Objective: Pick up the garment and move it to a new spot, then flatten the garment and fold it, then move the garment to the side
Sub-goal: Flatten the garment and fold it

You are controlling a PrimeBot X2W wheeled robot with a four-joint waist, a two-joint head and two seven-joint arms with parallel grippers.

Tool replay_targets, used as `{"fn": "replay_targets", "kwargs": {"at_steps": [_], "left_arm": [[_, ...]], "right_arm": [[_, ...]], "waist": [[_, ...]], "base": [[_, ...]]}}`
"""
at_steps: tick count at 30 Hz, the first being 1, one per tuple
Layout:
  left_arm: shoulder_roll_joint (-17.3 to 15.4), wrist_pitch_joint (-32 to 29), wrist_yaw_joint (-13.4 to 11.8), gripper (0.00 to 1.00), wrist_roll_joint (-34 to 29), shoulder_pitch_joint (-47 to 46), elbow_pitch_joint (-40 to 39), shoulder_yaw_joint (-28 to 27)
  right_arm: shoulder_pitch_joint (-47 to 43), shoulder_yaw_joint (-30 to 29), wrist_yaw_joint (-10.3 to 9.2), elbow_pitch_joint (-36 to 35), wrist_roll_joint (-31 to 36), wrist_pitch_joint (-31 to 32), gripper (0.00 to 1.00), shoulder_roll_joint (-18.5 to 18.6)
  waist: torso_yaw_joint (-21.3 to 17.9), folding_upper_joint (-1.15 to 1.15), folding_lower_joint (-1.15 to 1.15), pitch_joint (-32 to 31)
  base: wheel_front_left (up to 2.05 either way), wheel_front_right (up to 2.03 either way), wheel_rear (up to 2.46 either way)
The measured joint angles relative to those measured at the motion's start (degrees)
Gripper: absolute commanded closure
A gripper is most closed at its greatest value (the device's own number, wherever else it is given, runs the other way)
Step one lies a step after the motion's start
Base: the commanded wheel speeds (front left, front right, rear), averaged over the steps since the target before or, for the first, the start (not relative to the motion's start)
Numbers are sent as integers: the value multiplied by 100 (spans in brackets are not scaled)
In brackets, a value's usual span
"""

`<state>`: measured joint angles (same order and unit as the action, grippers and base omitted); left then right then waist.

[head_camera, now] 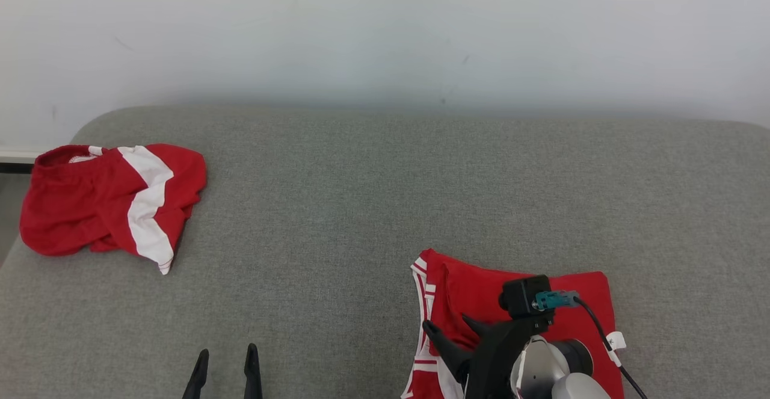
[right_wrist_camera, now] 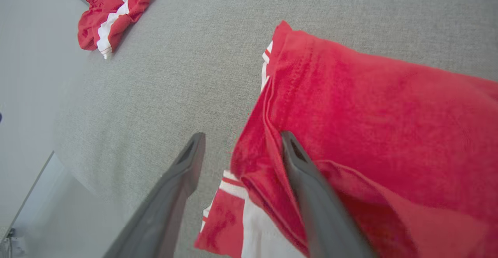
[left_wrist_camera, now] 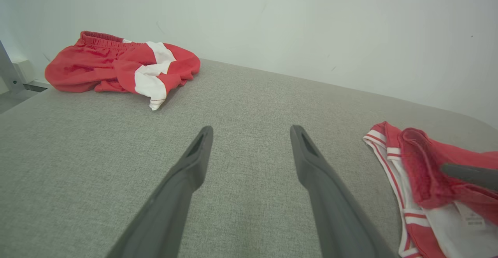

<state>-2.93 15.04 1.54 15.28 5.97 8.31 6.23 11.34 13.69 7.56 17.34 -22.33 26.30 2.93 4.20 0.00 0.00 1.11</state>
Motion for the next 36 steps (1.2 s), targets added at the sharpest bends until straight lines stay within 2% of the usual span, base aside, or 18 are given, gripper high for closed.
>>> {"fn": "replay_targets", "kwargs": {"at_steps": [6, 9, 12, 14, 16, 20, 28, 36], "left_arm": [[-1, 0, -1, 0, -7, 63, 1, -49], [-1, 0, -4, 0, -7, 75, -41, -68], [0, 0, -7, 0, -7, 66, -68, -66], [-1, 0, -11, 0, -5, 46, -74, -56], [0, 0, -10, 0, -4, 15, -73, -45], [-1, 0, -10, 0, 3, -14, -68, -64], [1, 0, -37, 0, 52, 38, -60, -69], [1, 0, -55, 0, 19, 194, -189, -189]], "right_arm": [[92, -36, 0, -470, -310, -402, 0, -5], [84, -470, 0, -964, -304, -548, 0, -5], [-29, -980, 0, -1149, -22, -501, 0, -3], [-179, -1396, 0, -1181, 482, -397, 0, -5], [-329, -1815, 0, -1227, 711, -361, 0, 1], [-631, -2349, 0, -1380, 1077, -504, 0, 3], [-1408, -2636, 0, -1527, 1134, -1566, 0, 0], [-1955, -2565, 0, -1317, 1245, -2786, 0, -2]], "waist": [[-56, 0, 0, -53], [-132, 0, 0, -43], [-173, 0, 0, -1], [-189, 0, 0, 32], [-191, 0, 1, 59], [-194, 0, 1, 65], [-257, 0, 1, -96], [-392, 0, 0, -300]], "base": [[0, 0, 0], [0, 0, 0], [0, 0, 0], [0, 0, 0], [0, 0, 0], [0, 0, 0], [0, 0, 0], [0, 0, 0]]}}
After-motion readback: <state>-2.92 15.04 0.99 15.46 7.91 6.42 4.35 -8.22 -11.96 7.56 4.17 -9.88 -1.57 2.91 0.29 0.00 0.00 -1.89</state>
